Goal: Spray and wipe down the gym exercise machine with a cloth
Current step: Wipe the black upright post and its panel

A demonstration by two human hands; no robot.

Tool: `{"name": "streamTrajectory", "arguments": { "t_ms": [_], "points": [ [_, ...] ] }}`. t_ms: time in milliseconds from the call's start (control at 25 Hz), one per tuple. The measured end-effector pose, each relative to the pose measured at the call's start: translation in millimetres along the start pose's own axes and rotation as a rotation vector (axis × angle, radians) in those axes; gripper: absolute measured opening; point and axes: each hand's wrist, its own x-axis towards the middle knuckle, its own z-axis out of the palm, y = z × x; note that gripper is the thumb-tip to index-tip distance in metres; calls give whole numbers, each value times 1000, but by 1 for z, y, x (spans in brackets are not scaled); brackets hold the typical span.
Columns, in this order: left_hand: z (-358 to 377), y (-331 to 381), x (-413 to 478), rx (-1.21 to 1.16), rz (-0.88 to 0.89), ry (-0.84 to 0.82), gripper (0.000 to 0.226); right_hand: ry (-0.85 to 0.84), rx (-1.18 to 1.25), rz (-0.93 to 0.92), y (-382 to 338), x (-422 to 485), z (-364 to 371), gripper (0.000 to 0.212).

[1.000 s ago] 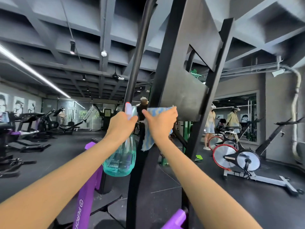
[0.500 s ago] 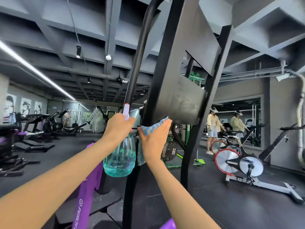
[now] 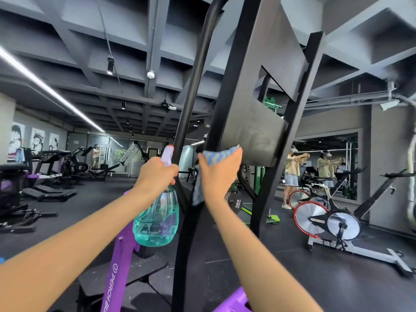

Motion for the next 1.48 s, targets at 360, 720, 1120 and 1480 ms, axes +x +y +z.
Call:
{"name": "streamTrajectory", "arguments": {
  "t_ms": [360, 720, 1120, 1480],
  "points": [
    [-5, -9, -8, -30, 3, -87, 24, -95, -62, 215, -2, -19, -5, 117],
    [13, -24, 5, -64, 53, -147, 21, -110, 0, 226, -43, 33, -7, 112],
    [24, -44, 1, -119, -11, -133, 12, -77, -62, 134, 68, -90, 7, 108],
    [27, -62, -13, 24, 0, -175, 19, 25, -13, 180, -10, 9, 4, 110]
  ]
}}
